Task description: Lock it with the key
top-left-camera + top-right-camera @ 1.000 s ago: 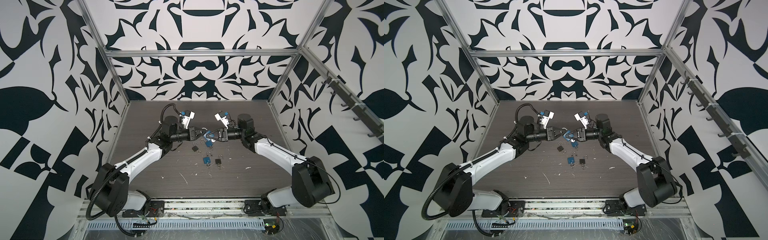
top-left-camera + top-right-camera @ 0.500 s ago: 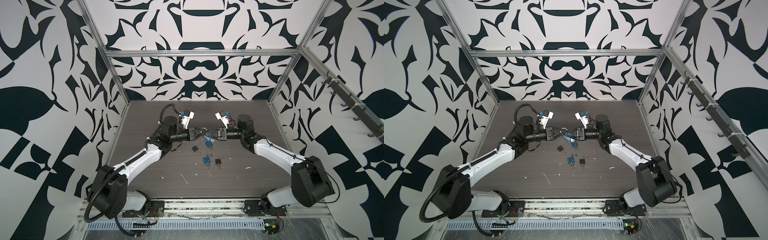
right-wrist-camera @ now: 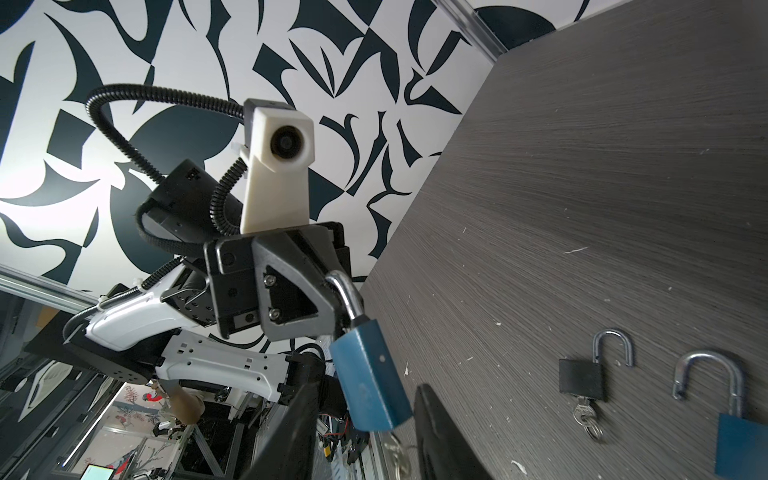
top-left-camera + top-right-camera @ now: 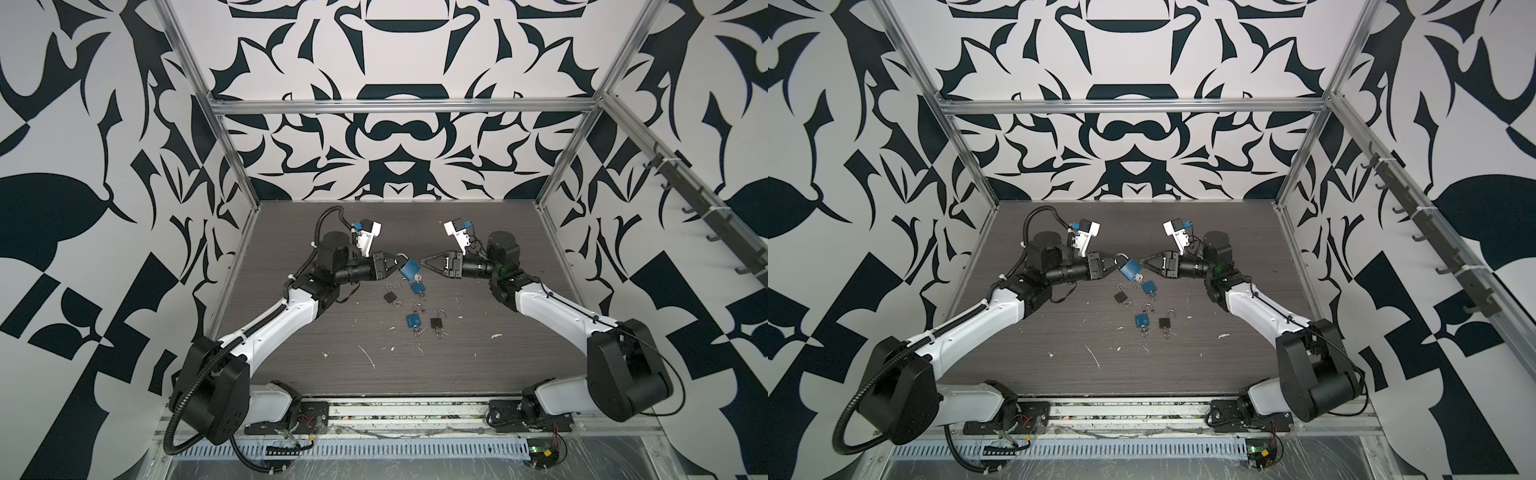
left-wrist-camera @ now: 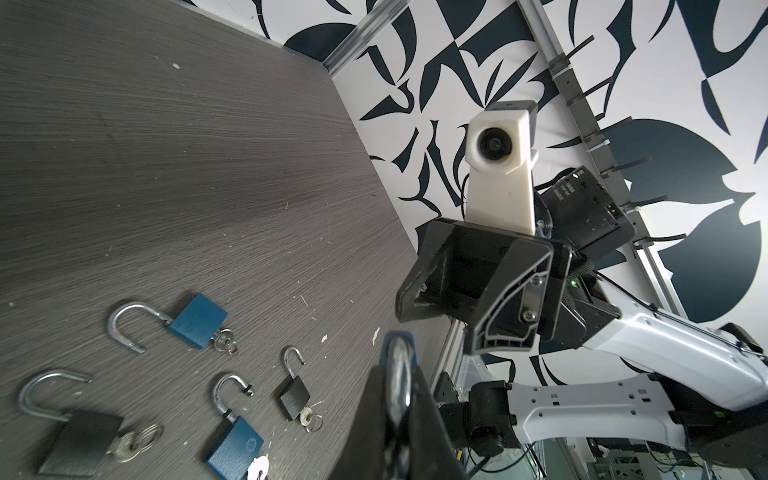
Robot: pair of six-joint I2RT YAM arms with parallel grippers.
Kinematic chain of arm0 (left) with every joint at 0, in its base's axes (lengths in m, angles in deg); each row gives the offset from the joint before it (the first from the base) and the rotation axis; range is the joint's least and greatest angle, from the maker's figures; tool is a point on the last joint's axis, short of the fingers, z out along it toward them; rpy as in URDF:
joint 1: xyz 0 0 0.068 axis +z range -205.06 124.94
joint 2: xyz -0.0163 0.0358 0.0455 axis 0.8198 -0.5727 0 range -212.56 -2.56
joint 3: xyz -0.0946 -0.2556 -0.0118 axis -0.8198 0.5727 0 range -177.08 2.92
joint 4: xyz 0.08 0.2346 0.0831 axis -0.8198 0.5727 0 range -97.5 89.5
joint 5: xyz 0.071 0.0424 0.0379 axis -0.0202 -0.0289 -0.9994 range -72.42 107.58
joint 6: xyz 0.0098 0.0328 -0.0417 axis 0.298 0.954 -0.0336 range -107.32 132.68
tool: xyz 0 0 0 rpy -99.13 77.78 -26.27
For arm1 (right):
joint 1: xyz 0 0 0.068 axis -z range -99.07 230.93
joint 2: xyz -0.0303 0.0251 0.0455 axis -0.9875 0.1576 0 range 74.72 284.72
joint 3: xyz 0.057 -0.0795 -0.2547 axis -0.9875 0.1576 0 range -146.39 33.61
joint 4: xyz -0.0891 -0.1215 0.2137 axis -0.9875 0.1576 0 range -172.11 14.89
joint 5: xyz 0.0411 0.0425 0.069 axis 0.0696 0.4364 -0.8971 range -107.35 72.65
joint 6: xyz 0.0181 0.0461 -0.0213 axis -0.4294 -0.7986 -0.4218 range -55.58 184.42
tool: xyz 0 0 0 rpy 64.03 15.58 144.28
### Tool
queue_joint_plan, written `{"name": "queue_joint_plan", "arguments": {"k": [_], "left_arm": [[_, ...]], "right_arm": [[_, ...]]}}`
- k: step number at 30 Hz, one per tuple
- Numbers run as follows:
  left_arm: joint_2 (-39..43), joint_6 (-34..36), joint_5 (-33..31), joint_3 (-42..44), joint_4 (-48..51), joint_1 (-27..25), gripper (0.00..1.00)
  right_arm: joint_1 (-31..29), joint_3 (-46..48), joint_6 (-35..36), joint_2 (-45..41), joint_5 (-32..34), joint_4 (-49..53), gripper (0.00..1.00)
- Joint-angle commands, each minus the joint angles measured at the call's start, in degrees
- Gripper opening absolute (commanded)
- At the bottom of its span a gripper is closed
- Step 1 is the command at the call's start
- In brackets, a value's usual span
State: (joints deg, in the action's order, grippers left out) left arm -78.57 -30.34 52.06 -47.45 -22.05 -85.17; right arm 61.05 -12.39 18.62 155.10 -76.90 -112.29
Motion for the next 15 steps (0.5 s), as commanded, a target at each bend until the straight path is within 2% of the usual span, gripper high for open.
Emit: {"name": "queue_joint_plan", "arguments": {"k": [1,15], "left_arm": [[1.6,0.6,-0.4,-2.5,-2.3,0.2,0.0],[0.0,0.3,-1.2,-5.7,-2.7,0.2,0.0]], "right_arm": [[-0.2,1.1,-1.0,-1.6,-0.9,-4.2,0.42],[-1.6,1.6,-3.3,0.7,-1.7,-9.1,0.41]]}}
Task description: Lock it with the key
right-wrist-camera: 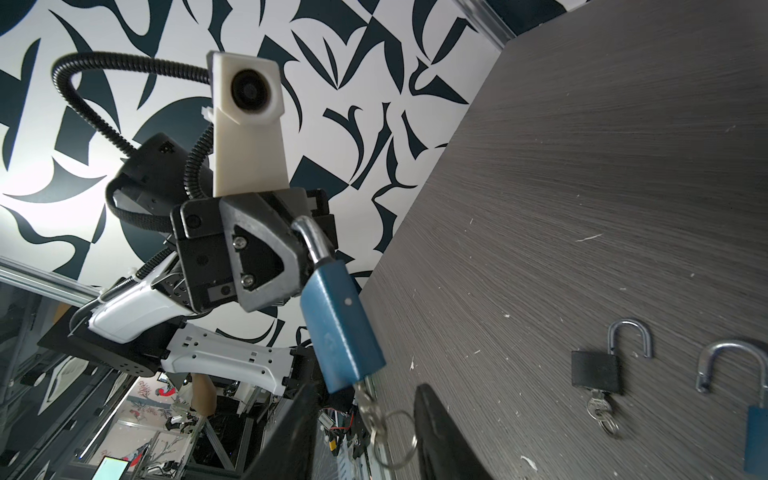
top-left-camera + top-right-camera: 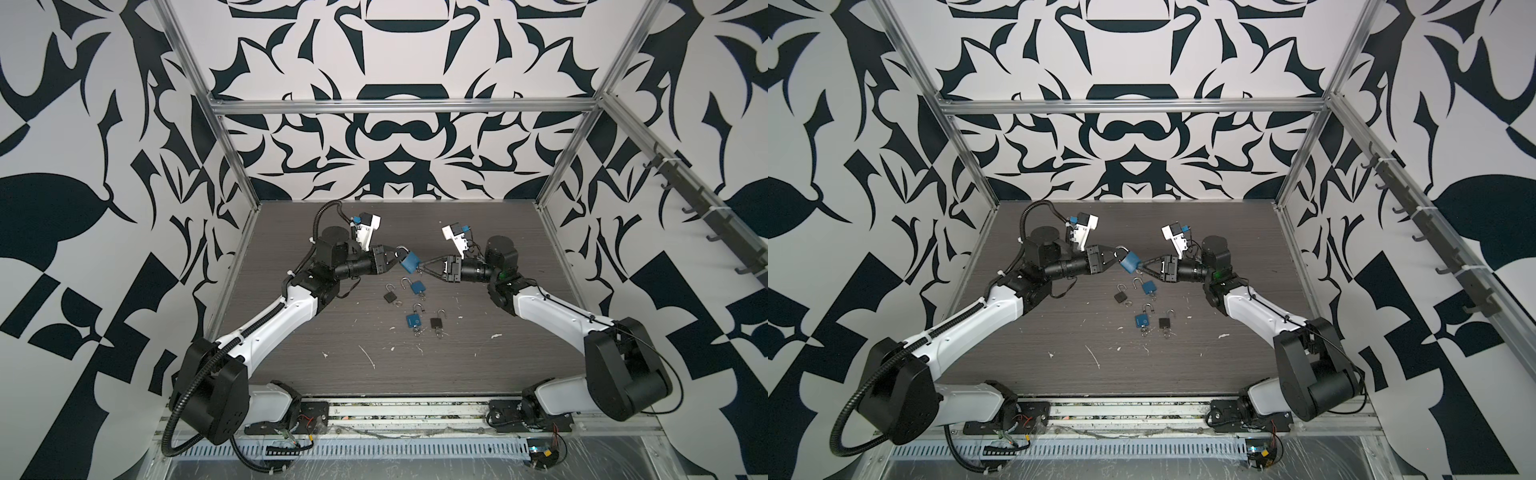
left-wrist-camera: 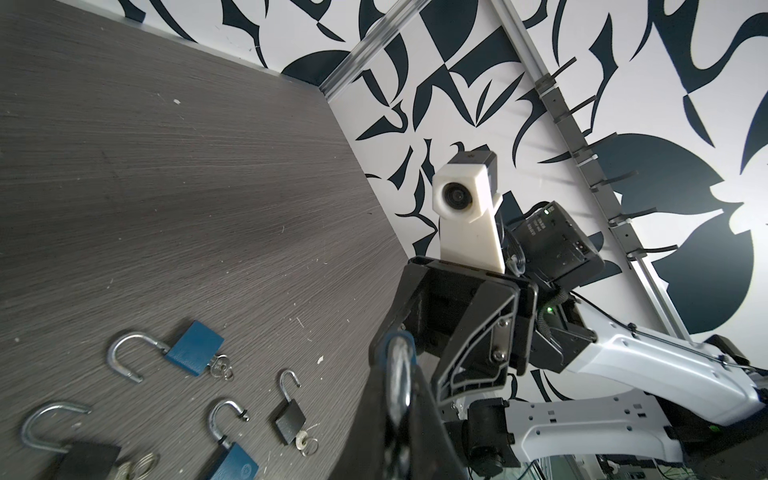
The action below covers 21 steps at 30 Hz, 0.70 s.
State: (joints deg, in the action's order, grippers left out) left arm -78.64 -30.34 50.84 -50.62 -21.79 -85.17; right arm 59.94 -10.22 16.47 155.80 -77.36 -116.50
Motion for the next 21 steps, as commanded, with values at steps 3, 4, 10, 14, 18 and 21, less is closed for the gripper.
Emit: {"name": "queue_joint_plan", "arguments": {"k": [3,4,10,14,18,21], "left_arm": [[-0.3,-0.2,-0.1,-2.6,-3.5,0.2,0.0],[-0.4,-0.3,0.1,-2.8,-3.5,0.3,0.0],[-0.6,-0.2,-0.2,-2.9,-3.3,0.2,0.0],[-0.7,0.0,-0.8,-3.1,-3.2,0.3,0.0],[-0.7,0.5,-2.2,-3.2,-3.3,0.4,0.0],[-0.8,0.5,-2.6,-3.5,-3.7,0.4,0.0]], "right_arm": [[-0.6,-0.6,-1.6,0.5,-1.6,-5.8,0.39],[-0.6,-0.7,-1.6,0.5,-1.6,-5.8,0.38],[-0.7,-1.1,-2.0,0.6,-1.6,-6.2,0.26],[-0.7,-0.7,-2.3,1.0,-1.9,-6.7,0.24],[-0.7,-0.3,-2.4,1.2,-1.9,-7.0,0.24],[-0.7,-0.2,-2.8,1.5,-2.0,-7.6,0.24]]}}
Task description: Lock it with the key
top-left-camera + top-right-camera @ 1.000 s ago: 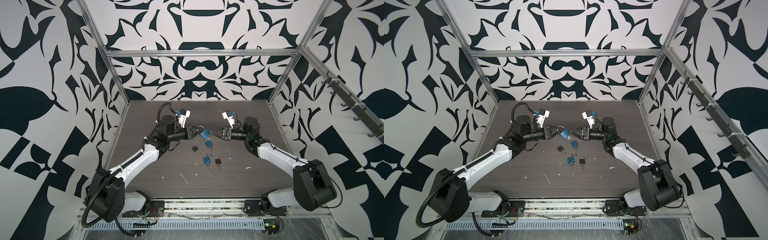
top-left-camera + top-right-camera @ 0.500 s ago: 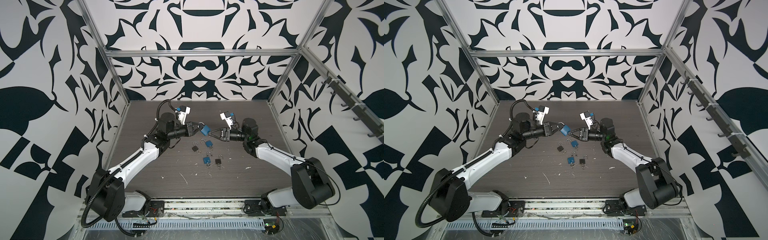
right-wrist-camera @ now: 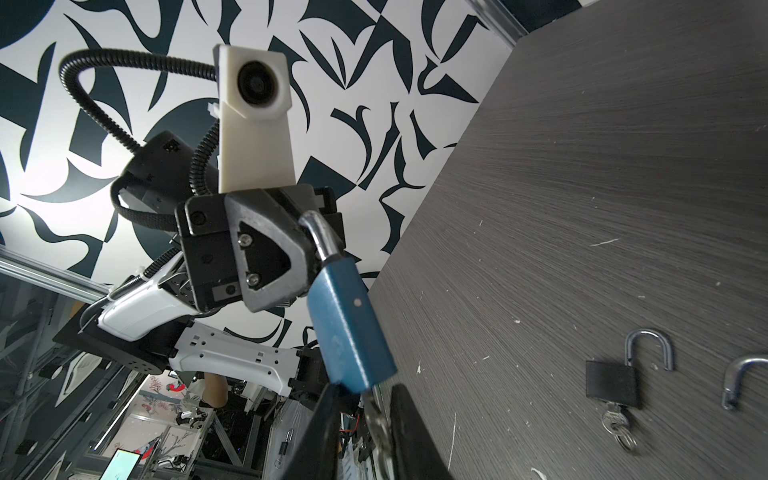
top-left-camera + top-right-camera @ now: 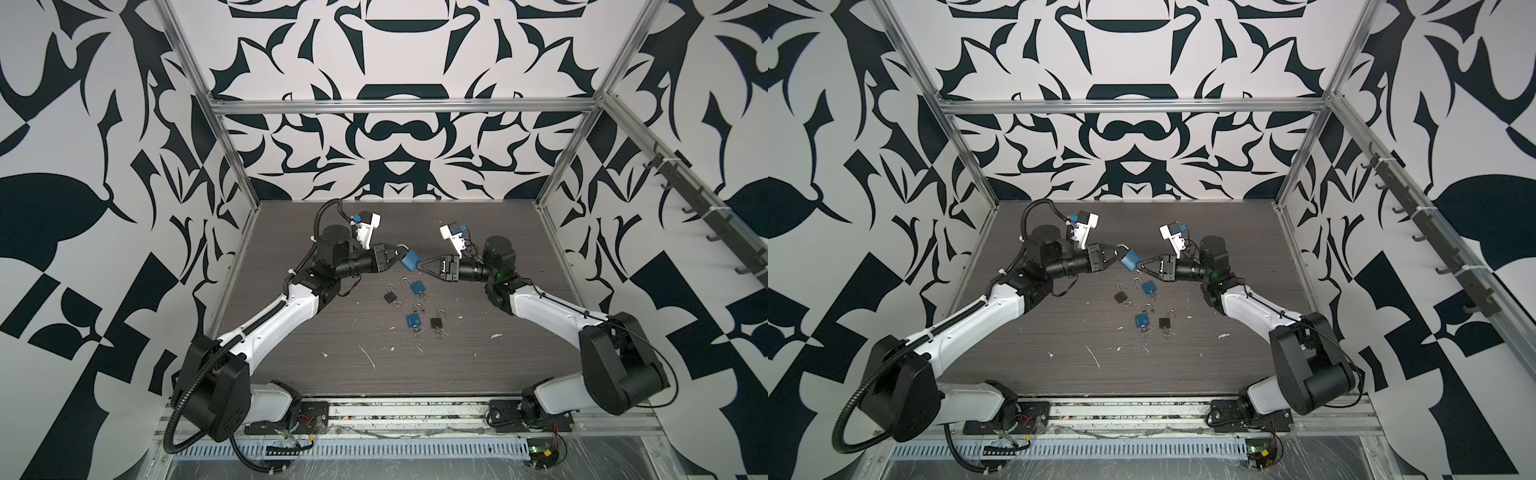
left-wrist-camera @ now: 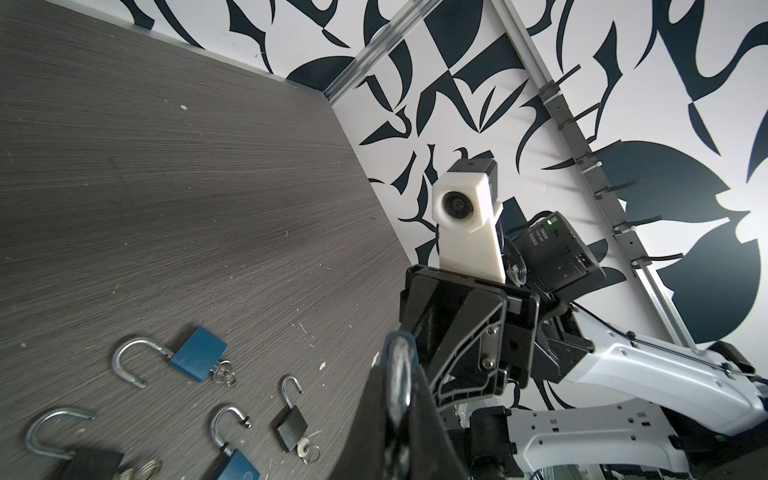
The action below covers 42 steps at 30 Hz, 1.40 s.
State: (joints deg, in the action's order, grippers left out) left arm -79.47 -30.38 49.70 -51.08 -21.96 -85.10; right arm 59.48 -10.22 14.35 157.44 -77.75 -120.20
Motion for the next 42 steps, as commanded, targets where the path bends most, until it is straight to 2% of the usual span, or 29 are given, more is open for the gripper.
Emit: {"name": "queue_joint_plan", "arguments": {"k": [1,9,15,21,31,36,40,42], "left_arm": [[0.0,0.5,-1.5,-3.1,-3.8,0.2,0.0],[-0.4,0.2,-1.9,-3.4,-4.5,0.2,0.0],[-0.5,0.3,-1.7,-3.4,-4.1,0.3,0.0],[0.6,-0.1,-1.5,-3.0,-4.0,2.0,0.0],[3.4,-1.4,0.3,-3.7,-4.5,9.4,0.0],[5.2,-1.2,1.1,-3.7,-3.9,10.0,0.0],[4.3,-1.2,2.1,-3.5,-2.9,10.0,0.0],[1.1,-1.5,3.5,-3.6,-2.5,9.8,0.0]], "right_arm": [[-0.3,-0.2,-1.0,-0.1,-1.8,-4.2,0.23],[-0.3,-0.2,-2.1,0.7,-2.2,-6.1,0.26],[-0.3,-0.1,-2.1,1.0,-1.5,-6.1,0.0],[-0.3,0.2,-2.1,1.1,-1.3,-6.1,0.0],[-0.3,3.2,-2.7,0.1,-1.4,-6.6,0.0],[-0.3,3.7,-2.5,-0.1,-0.5,-6.5,0.0],[1.3,3.2,-0.8,-0.8,1.6,-2.7,0.0],[3.2,3.3,0.4,-1.9,3.8,0.4,0.0]]}}
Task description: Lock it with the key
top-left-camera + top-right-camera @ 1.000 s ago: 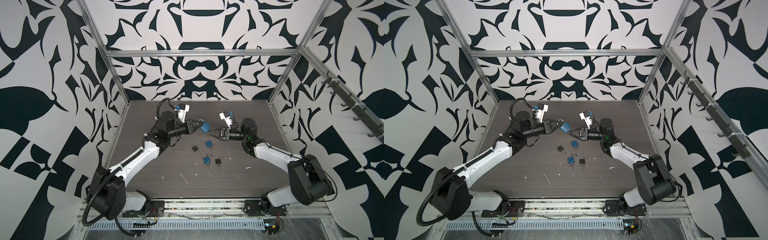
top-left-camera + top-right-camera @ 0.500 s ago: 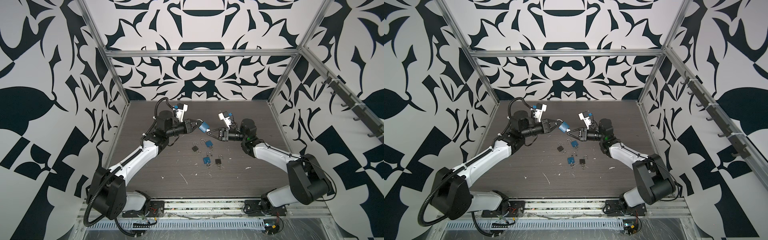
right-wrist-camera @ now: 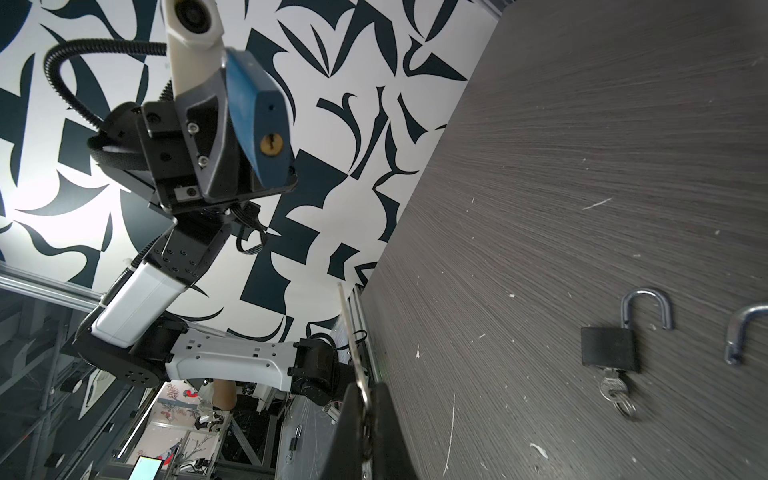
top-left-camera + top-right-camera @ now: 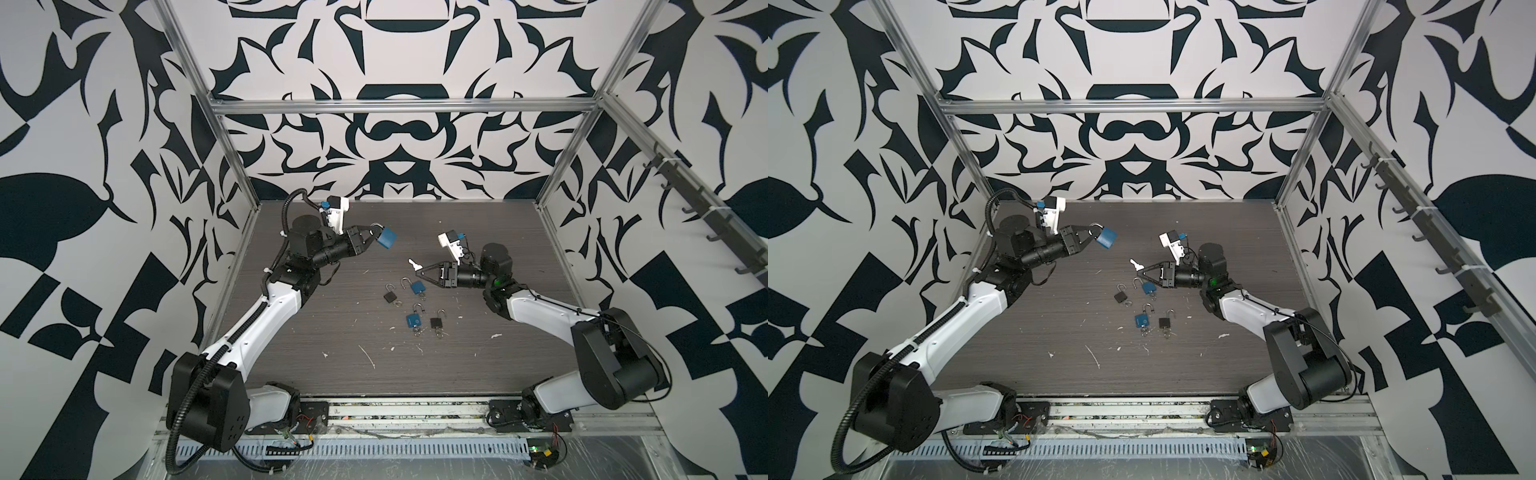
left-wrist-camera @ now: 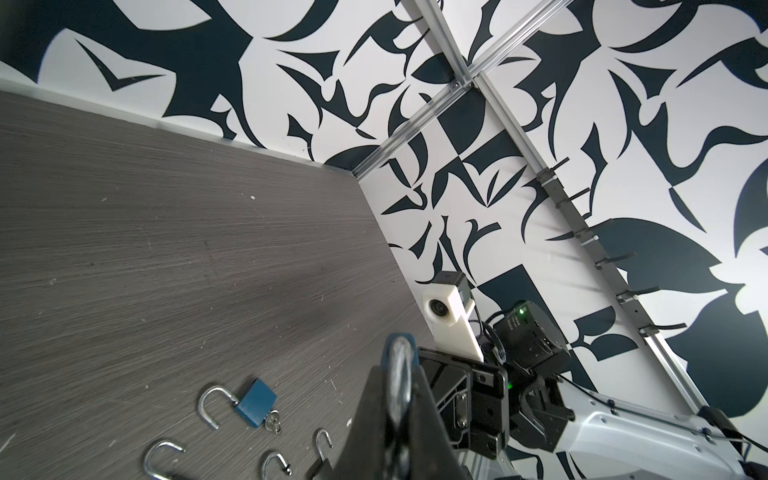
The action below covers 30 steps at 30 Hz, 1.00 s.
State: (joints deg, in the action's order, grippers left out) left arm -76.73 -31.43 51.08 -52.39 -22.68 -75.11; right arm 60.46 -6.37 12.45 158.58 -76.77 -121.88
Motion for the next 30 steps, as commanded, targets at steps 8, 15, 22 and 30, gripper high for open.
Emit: {"name": "queue_joint_plan", "arguments": {"k": [8,15,22,30], "left_arm": [[-10.3,2.0,3.6,-5.3,3.5,-5.1,0.0],[-23.6,5.1,3.9,-15.3,10.7,-11.5,0.0],[-38.1,9.7,3.2,-32.0,22.0,-16.3,0.0],[-53.8,9.2,7.3,-49.5,29.7,-18.2,0.0]], "right_arm": [[12.0,-0.5,9.6,-11.1,13.4,19.4,0.0],[19.8,-0.3,13.9,-16.7,19.2,31.0,0.0],[28.6,4.4,10.6,-18.3,14.6,28.1,0.0],[32.4,6.7,11.0,-20.9,13.5,29.7,0.0]]}}
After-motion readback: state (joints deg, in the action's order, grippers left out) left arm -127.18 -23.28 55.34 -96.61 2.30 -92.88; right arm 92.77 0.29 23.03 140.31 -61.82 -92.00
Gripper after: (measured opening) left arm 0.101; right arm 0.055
